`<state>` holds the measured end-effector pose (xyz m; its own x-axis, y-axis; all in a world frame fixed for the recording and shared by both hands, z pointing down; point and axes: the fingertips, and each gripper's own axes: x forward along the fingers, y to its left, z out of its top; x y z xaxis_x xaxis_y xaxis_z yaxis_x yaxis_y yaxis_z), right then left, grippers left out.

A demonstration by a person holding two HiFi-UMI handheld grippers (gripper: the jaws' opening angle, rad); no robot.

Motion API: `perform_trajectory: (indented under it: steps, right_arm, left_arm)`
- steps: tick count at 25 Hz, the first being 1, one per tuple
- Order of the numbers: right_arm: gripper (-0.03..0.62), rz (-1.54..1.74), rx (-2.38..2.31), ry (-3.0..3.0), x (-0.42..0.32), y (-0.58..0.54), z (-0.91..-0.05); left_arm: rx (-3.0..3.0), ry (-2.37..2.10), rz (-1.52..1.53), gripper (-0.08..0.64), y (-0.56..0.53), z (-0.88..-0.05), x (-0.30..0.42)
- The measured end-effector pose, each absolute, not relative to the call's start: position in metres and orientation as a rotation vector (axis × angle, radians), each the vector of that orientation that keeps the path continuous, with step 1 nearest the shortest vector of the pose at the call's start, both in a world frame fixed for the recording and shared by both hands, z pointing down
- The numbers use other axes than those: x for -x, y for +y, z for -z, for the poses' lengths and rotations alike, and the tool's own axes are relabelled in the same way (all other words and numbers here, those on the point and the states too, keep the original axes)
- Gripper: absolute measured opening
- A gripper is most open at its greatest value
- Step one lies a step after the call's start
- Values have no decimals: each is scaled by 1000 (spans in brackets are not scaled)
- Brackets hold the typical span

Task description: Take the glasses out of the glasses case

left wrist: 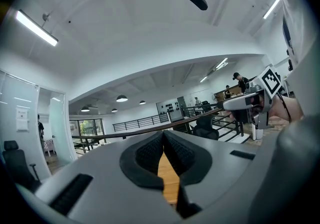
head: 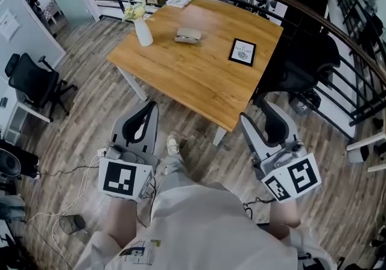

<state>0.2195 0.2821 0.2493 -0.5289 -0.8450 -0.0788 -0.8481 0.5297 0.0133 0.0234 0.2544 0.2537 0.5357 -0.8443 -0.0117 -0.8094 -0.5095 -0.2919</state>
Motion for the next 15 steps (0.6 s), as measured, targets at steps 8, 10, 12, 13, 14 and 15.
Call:
perform_trajectory:
  steps: [8,10,12,13,14,15]
  right_arm:
    - [230,-41,1519,2695,-213,232,-264]
    - [230,-49,1526,2698,-207,217,-263]
    - [230,-56,1537,2704,-201,202,-265]
    - [230,-57,1543,2707,-197,193,-266]
    - [230,-55,1549,2710,-193,183,-267]
    - [230,-51,1556,2712,-188,172,-267]
  left_arm:
    - [2522,1371,226,17,206,-265,-16]
    - [2524,1369,226,17,191,-267,-11]
    - [2528,1364,212,17,174,-268,-5]
    - [2530,1361,206,17,164,-269,-2]
    - [2534,1358,204,17,154,-270,2]
    - [2538,1351,204,17,142,-269,6]
